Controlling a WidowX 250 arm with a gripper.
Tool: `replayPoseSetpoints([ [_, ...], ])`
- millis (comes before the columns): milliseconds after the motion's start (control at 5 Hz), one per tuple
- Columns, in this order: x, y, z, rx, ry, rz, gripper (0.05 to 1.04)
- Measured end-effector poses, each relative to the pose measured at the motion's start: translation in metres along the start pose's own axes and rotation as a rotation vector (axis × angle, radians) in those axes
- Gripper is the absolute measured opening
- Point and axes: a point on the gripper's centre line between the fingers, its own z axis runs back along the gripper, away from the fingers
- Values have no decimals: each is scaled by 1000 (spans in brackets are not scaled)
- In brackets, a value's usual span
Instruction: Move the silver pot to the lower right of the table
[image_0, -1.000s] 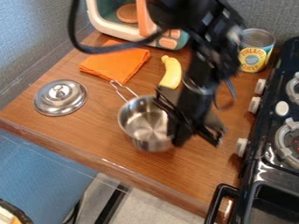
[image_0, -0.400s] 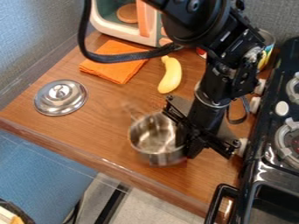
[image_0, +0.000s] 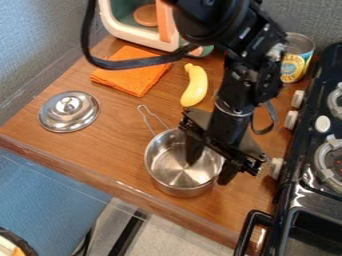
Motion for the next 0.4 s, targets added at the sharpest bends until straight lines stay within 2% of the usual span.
replayPoseSetpoints([
  [200, 3, 15, 9, -49, -15, 90, 1009],
  [400, 7, 41, 16, -78, -33, 192, 1005],
])
